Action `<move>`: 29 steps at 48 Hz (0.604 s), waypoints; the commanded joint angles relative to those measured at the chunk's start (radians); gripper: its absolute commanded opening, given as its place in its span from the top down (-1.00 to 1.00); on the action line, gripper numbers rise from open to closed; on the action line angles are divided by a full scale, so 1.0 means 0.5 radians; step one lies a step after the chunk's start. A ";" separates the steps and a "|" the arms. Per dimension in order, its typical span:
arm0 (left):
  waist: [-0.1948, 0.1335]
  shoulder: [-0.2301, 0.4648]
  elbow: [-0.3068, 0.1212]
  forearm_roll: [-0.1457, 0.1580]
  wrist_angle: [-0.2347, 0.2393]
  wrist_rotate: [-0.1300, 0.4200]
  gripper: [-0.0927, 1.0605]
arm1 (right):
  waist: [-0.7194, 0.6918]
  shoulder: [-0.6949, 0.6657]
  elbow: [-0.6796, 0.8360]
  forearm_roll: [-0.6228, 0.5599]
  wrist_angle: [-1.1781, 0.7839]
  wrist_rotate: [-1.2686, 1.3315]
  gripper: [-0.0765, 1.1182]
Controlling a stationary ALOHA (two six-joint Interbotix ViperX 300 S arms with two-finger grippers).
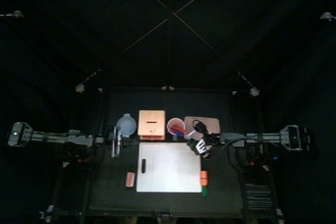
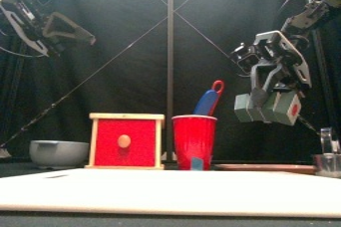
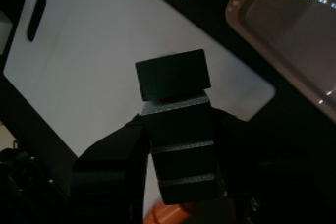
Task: Place sushi on board then cut the sushi with the knife then place the pieces on the plate
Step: Place the sushi on the board
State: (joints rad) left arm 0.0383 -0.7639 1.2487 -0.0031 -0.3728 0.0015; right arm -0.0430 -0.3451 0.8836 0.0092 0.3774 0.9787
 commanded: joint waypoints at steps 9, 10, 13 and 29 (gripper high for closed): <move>0.018 0.006 -0.015 0.000 -0.006 0.009 0.89 | 0.184 0.230 -0.227 -0.249 -0.034 0.476 -0.05; 0.018 0.003 -0.012 0.000 -0.006 0.009 0.89 | 0.196 0.258 -0.249 -0.270 -0.034 0.509 -0.05; 0.018 0.003 -0.006 0.003 -0.003 0.009 0.89 | 0.233 0.334 -0.322 -0.319 -0.028 0.604 -0.05; 0.018 0.003 -0.006 0.031 -0.003 0.012 0.89 | 0.451 0.721 -0.730 -0.635 0.156 1.236 -0.05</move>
State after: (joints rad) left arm 0.0445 -0.7639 1.2579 0.0046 -0.3697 0.0061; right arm 0.1611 0.0138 0.5890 -0.2638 0.4234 1.5509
